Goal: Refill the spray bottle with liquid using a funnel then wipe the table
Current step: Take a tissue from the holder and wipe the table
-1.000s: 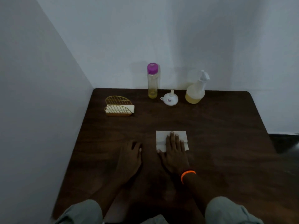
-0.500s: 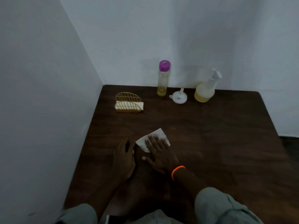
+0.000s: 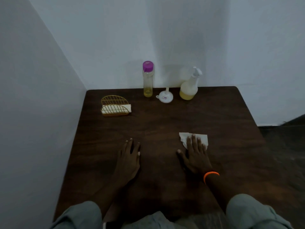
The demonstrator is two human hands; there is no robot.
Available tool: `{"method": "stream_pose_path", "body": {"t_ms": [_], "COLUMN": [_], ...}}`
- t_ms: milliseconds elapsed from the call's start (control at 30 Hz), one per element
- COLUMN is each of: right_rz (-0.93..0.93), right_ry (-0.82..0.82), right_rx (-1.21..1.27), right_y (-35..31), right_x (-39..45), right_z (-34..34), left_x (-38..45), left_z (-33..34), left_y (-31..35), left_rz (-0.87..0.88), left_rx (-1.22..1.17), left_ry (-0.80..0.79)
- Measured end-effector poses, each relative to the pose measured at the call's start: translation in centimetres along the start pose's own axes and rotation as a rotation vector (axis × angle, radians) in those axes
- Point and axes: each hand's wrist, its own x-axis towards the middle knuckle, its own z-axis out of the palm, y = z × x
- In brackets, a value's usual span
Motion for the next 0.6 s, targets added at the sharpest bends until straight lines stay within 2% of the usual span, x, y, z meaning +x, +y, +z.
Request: {"method": "stream_pose_path", "body": {"t_ms": [200, 367, 433, 533, 600], "right_rz": [-0.167, -0.442, -0.544, -0.657, -0.67], "right_ry": [-0.024, -0.101, -0.106, -0.109, -0.109], "right_rx": [-0.007, -0.092, -0.156, -0.217, -0.23], "right_y": [-7.9, -13.8, -14.2, -12.2, -10.0], "right_x": [-1.7, -4.2, -5.0, -5.4, -5.2], "right_z": [3.1, 5.9, 6.6, 6.6, 5.8], "left_x": [-1.9, -3.5, -4.0, -4.4, -4.3], "left_z": [0.3, 0.6, 0.6, 0.4, 0.6], "left_y": [-0.5, -1.7, -2.2, -1.3, -0.3], "left_rz": [-0.056, -0.054, -0.06, -0.12, -0.147], "left_rx": [0.016, 0.076, 0.114, 0.071, 0.046], "left_ry": [0.038, -0.045, -0.095, 0.005, 0.048]}}
